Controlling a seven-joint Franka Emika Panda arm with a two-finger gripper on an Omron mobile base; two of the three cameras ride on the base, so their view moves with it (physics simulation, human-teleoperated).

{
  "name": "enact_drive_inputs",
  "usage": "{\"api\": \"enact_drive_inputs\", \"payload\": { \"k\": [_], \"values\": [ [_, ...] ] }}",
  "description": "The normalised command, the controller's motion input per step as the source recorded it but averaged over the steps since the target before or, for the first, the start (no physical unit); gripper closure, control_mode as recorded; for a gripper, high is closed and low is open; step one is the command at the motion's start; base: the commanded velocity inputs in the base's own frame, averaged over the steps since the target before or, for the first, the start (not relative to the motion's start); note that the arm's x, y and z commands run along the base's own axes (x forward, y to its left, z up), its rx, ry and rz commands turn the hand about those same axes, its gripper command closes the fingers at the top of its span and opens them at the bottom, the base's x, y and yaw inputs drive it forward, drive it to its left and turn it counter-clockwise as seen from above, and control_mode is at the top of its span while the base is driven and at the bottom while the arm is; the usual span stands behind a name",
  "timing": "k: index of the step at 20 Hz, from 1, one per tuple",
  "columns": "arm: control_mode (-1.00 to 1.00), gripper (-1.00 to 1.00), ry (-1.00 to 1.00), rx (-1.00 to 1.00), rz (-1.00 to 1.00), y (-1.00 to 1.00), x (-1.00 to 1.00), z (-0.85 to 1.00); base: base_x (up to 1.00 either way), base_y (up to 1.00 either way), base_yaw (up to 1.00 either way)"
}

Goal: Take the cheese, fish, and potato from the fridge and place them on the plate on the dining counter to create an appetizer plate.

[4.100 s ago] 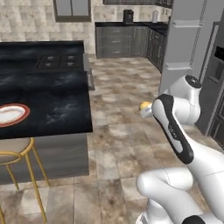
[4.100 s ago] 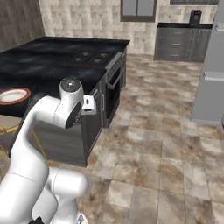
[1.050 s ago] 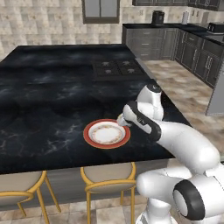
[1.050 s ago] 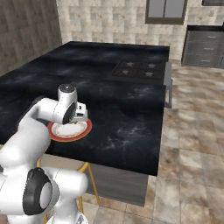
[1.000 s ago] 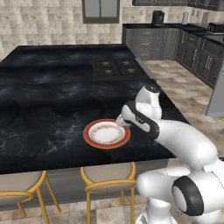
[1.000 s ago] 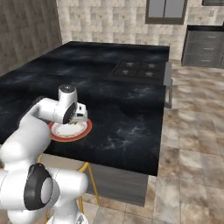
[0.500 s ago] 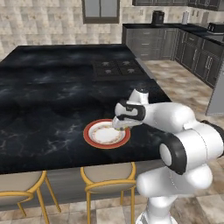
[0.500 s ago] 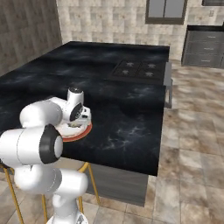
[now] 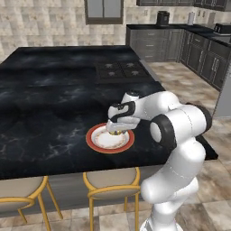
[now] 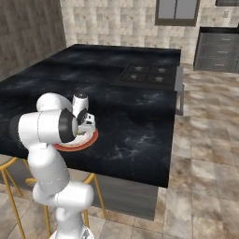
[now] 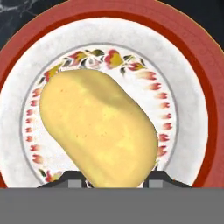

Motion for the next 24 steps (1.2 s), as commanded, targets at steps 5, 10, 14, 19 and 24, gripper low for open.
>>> {"api": "enact_drive_inputs", "payload": {
  "k": [5, 10, 14, 19, 24],
  "values": [
    [-1.0, 1.0, 0.01, -0.03, 0.0, 0.09, 0.46, -0.45, 0.0, 0.0, 0.0],
    [-1.0, 1.0, 0.0, -0.03, 0.0, 0.0, 0.01, -0.36, 0.0, 0.0, 0.0],
    [-1.0, -1.0, -0.03, -0.07, 0.0, 0.0, -0.48, 0.0, 0.0, 0.0, 0.0],
    [-1.0, -1.0, -0.12, -0.05, 0.0, -0.02, -0.8, 0.29, 0.0, 0.0, 0.0],
    [-1.0, -1.0, -0.23, -0.02, -0.04, -0.21, -0.69, 0.76, 0.0, 0.0, 0.0]
  ]
}}
